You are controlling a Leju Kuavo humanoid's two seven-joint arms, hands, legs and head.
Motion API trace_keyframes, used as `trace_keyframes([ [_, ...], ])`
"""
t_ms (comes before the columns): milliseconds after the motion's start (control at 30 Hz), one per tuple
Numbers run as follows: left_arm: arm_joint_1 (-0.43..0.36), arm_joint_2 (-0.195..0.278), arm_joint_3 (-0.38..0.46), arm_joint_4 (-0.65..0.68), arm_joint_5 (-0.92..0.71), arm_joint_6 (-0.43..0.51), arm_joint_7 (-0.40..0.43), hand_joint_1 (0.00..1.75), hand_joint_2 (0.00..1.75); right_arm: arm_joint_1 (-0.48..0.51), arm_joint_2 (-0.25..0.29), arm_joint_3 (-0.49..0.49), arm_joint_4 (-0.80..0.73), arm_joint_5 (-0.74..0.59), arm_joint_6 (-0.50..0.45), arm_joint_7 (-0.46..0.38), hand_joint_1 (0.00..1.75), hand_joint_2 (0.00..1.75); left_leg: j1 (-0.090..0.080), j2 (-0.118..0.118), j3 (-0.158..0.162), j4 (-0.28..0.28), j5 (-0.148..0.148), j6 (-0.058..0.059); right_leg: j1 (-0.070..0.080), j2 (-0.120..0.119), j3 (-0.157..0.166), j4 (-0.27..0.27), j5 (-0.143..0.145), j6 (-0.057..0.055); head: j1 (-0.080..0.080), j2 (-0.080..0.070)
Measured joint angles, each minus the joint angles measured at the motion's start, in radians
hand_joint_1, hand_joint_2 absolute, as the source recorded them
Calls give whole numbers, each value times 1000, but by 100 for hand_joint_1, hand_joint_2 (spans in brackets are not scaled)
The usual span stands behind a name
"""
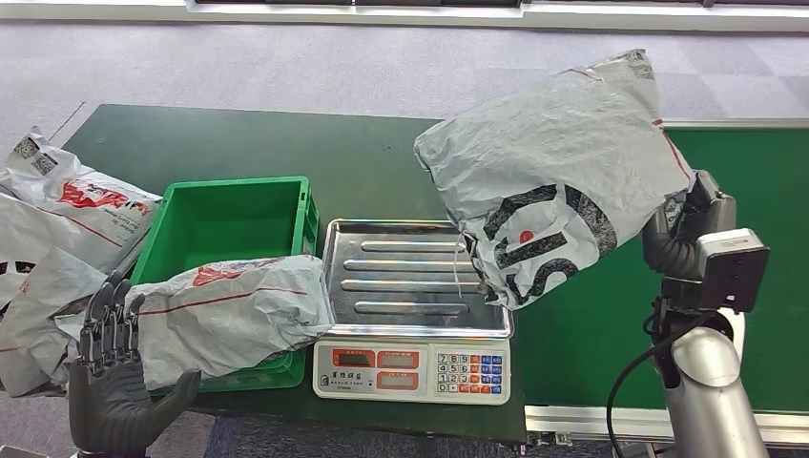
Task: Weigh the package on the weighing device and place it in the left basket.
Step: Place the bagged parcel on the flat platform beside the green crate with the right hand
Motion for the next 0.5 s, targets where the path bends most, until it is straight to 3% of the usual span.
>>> trace_keyframes([
  [100,0,0,0,0,2,3,0,0,175,-2,-2,4,1,21,27,28,175,175,0,0,-3,0,0,0,0,0,1,0,0,0,0,0],
  [167,1,4,0,0,13,13,-3,0,175,-14,-3,44,18,105,150,123,175,175,0,1,-6,-1,-1,-1,1,1,2,0,-1,-1,0,0],
  [267,0,14,0,0,34,21,-9,0,175,-41,9,201,89,208,363,212,175,175,2,6,-2,-1,-3,-4,3,5,1,0,-1,-4,0,0],
  [367,1,17,0,0,37,21,-10,0,175,-54,8,333,142,186,376,216,175,175,2,-1,-2,-1,3,-3,3,-3,-2,0,0,-4,0,0],
  [500,2,17,0,0,34,20,-9,0,175,-88,-12,403,177,157,366,218,175,175,2,-4,-3,-1,4,-3,3,-6,-2,0,0,-4,0,0],
])
